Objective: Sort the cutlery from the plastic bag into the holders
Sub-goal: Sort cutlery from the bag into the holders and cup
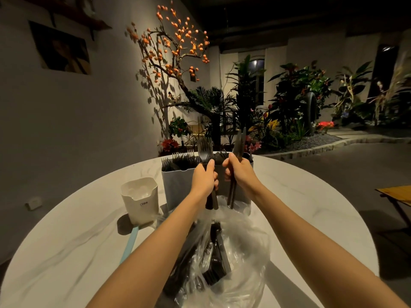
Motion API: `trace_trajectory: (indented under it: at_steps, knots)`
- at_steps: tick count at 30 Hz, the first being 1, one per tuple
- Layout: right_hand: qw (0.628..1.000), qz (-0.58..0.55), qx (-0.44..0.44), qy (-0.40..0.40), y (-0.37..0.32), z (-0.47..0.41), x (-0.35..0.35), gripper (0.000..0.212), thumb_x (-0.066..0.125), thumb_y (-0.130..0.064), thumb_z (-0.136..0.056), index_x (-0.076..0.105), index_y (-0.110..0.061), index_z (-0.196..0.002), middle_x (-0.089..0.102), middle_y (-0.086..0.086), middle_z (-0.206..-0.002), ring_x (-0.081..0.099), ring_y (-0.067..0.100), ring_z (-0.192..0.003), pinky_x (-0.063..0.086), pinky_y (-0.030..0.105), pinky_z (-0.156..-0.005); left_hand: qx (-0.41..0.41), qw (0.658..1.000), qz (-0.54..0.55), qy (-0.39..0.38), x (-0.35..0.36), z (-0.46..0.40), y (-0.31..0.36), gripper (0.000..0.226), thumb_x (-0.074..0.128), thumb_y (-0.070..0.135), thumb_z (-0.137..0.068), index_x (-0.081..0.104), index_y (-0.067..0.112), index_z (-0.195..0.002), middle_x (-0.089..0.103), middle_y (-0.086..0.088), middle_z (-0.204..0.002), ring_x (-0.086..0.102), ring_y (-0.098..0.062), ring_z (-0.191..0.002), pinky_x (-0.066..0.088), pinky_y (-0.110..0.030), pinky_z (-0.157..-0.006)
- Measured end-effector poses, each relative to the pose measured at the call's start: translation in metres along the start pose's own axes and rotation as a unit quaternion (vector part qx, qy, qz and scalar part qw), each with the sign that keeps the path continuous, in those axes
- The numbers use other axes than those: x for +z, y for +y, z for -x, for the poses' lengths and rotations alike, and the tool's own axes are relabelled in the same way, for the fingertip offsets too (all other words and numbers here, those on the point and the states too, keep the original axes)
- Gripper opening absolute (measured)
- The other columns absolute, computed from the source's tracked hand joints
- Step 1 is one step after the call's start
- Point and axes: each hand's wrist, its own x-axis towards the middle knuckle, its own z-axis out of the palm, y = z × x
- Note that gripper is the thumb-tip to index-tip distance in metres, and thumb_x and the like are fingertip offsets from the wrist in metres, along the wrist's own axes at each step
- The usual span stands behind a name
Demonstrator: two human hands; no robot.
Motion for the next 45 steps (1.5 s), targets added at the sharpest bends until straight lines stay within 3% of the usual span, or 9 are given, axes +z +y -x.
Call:
trace_trajectory:
  at_steps: [4,8,14,20,24,27,30,36,45]
  knots:
    - [0.996,0.065,-0.021,0.065,-0.011,-0.019,-0.005,0.050,0.033,-0.031,-0.104,0.057,-0.013,-0.064,0.053,-0.001,-0.064,0.051,0.011,-0.068,0.041,0.028,-0.073,-0.005,1.000,0.016,0.000,0.008,-0.012,0.009,0.026,0.038,0.031,-0.104,0.046,0.007,-0.109,0.038,0.001,-0.063,0.034,-0.008,-0.046,0.037,-0.020,-0.044]
    - [0.964,0.207,-0.063,0.155,-0.019,-0.036,-0.011,0.049,0.030,-0.039,-0.101,0.048,-0.016,-0.062,0.055,0.001,-0.067,0.052,0.023,-0.071,0.038,0.036,-0.071,-0.009,1.000,0.022,0.021,0.016,-0.025,0.014,0.049,0.038,0.031,-0.104,0.032,-0.002,-0.141,0.040,-0.001,-0.067,0.033,-0.008,-0.048,0.034,-0.020,-0.042]
    - [0.947,0.178,-0.133,0.232,-0.031,-0.049,-0.017,0.055,0.029,-0.040,-0.103,0.047,-0.015,-0.058,0.053,-0.001,-0.060,0.053,0.020,-0.061,0.042,0.033,-0.058,0.030,0.998,-0.002,0.053,0.024,-0.039,0.017,0.052,0.037,0.030,-0.105,0.024,0.003,-0.147,0.049,-0.002,-0.075,0.037,-0.009,-0.049,0.035,-0.019,-0.039]
    - [0.938,0.102,-0.163,0.287,-0.028,-0.060,-0.018,0.051,0.035,-0.037,-0.103,0.048,-0.021,-0.056,0.056,0.002,-0.062,0.062,0.027,-0.066,0.056,0.052,-0.063,0.058,0.993,-0.039,0.092,0.030,-0.050,0.015,0.050,0.036,0.031,-0.105,0.032,-0.001,-0.143,0.056,0.002,-0.076,0.049,-0.012,-0.057,0.047,-0.028,-0.056]
    - [0.952,0.169,-0.128,0.220,-0.018,-0.059,-0.024,0.048,0.040,-0.036,-0.100,0.058,-0.011,-0.064,0.061,0.008,-0.065,0.064,0.031,-0.067,0.055,0.050,-0.067,0.058,0.992,-0.058,0.094,0.030,-0.052,0.015,0.057,0.035,0.032,-0.104,0.019,0.001,-0.150,0.059,0.003,-0.074,0.061,-0.040,-0.099,0.049,-0.055,-0.094]
    - [0.893,0.415,-0.094,0.145,-0.011,-0.057,-0.024,0.046,0.037,-0.040,-0.101,0.062,-0.007,-0.081,0.066,0.011,-0.084,0.063,0.033,-0.083,0.048,0.036,-0.068,0.048,0.993,-0.064,0.092,0.028,-0.053,0.015,0.060,0.036,0.032,-0.104,0.014,0.002,-0.152,0.057,0.002,-0.073,0.057,-0.045,-0.110,0.043,-0.060,-0.099]
    - [0.849,0.516,-0.061,0.098,-0.008,-0.060,-0.018,0.041,0.041,-0.047,-0.099,0.056,-0.013,-0.081,0.067,0.010,-0.090,0.062,0.029,-0.085,0.043,0.032,-0.064,0.047,0.992,-0.069,0.095,0.025,-0.055,0.013,0.059,0.037,0.033,-0.104,0.019,0.003,-0.151,0.062,-0.005,-0.081,0.055,-0.044,-0.113,0.043,-0.061,-0.098]
    - [0.906,0.394,-0.099,0.118,-0.016,-0.062,-0.012,0.036,0.063,-0.049,-0.087,0.061,-0.014,-0.089,0.057,-0.002,-0.083,0.055,0.017,-0.080,0.043,0.030,-0.066,0.035,0.992,-0.073,0.093,0.026,-0.051,0.016,0.061,0.037,0.034,-0.104,0.015,0.005,-0.152,0.064,-0.019,-0.105,0.054,-0.040,-0.118,0.043,-0.059,-0.100]
    - [0.915,0.380,-0.119,0.064,-0.006,-0.062,-0.012,0.019,0.064,-0.021,-0.092,0.072,-0.007,-0.102,0.071,0.010,-0.097,0.065,0.021,-0.085,0.055,0.039,-0.079,0.018,0.994,-0.069,0.084,0.024,-0.047,0.011,0.063,0.038,0.042,-0.101,0.018,0.010,-0.152,0.044,-0.030,-0.138,0.039,-0.050,-0.130,0.037,-0.064,-0.103]
